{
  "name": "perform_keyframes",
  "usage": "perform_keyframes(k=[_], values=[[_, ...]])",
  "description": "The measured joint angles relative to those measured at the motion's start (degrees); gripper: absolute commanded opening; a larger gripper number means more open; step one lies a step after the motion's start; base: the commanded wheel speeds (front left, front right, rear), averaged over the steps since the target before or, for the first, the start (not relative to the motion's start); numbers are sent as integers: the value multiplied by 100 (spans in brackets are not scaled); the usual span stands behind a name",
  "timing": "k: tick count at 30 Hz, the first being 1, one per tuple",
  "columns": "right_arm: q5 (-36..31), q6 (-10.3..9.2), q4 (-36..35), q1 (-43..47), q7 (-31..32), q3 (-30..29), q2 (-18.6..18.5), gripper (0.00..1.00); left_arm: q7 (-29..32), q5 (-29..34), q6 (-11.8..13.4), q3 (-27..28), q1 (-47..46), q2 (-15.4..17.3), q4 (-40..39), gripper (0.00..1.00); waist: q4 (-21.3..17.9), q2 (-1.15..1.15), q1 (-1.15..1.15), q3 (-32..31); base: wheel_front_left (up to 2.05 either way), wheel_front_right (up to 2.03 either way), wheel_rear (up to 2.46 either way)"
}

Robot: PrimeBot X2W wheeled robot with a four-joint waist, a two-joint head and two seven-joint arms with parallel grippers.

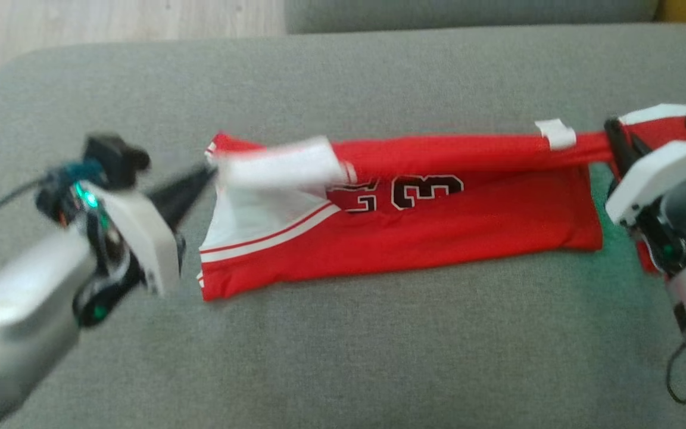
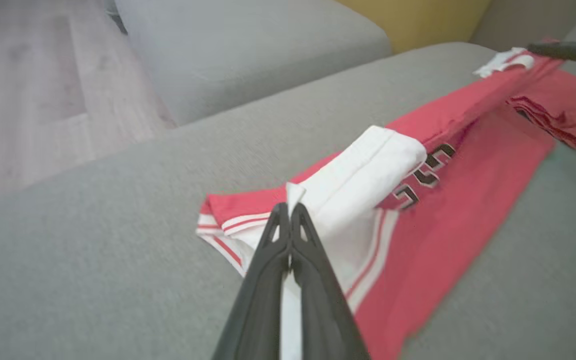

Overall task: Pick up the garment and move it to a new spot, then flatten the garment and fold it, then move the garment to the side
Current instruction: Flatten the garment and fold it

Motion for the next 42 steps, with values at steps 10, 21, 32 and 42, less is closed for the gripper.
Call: perform_keyframes(k=[10,21,32,42], values=[[432,0,-612,717,1026,387,-483,0,753,-335,328,-291,541,669,-1343,0,103,0,2,-222,0,0,0],[411,0,-978,866,1692,561,-689,0,847,-299,465,-417,589,698,-1524,0,43,0,2,-107,0,0,0],[111,0,-902,934,1892,279,-613,100,950,-391,561,-420,682,661,-1427,100,-27,0,2,-60,0,0,0],[-86,0,-1424,599,593,-898,16,100,-942,-352,1440,664,675,369,-1123,100,-126,0,2,-282,0,0,0]])
